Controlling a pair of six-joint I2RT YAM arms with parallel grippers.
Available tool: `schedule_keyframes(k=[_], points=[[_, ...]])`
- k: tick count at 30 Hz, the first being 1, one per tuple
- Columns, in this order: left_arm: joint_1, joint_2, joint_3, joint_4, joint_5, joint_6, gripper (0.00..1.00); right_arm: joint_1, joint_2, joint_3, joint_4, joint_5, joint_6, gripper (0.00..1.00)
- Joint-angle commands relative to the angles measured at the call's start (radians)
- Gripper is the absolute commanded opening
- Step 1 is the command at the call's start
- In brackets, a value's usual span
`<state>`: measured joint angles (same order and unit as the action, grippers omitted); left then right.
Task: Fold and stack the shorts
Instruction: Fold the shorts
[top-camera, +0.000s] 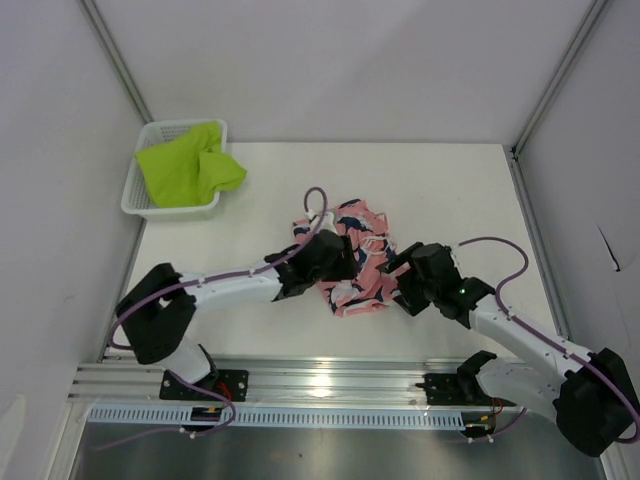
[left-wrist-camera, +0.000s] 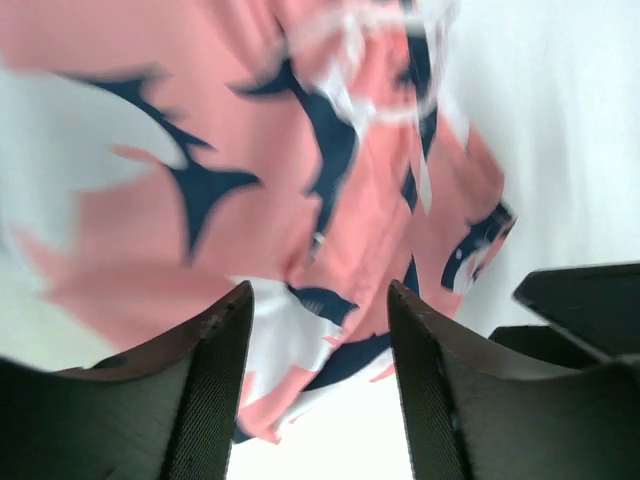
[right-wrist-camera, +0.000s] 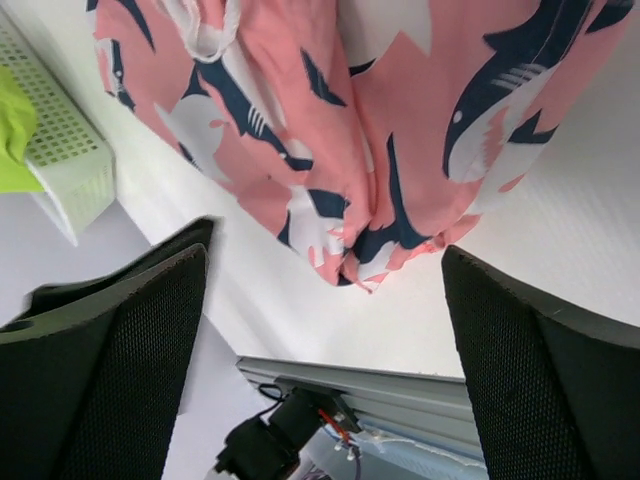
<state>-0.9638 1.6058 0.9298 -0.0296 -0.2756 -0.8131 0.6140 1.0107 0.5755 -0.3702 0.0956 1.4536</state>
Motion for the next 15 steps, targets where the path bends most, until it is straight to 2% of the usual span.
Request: schedule_keyframes(k=[1, 3, 8, 15], points=[[0.106, -0.147, -0.012, -0.090, 0.044, 0.040, 0.64, -0.026, 0.034, -0.003, 0.016, -0.011, -0.082, 0.99], [0.158, -0.207, -0.022, -0.137, 0.071, 0.070, 0.68, -0.039, 0.086, -0.005, 0.039, -0.036, -0.101, 0.95], [0.356, -0.219, 0.006, -0.194, 0.133, 0.146, 0.69, -0.028, 0.166, -0.008, 0.119, -0.036, -0.116, 0.89], [0.479, -0.060, 0.124, -0.204, 0.144, 0.210, 0.68, 0.023, 0.273, 0.017, 0.169, 0.001, -0.093, 0.90]])
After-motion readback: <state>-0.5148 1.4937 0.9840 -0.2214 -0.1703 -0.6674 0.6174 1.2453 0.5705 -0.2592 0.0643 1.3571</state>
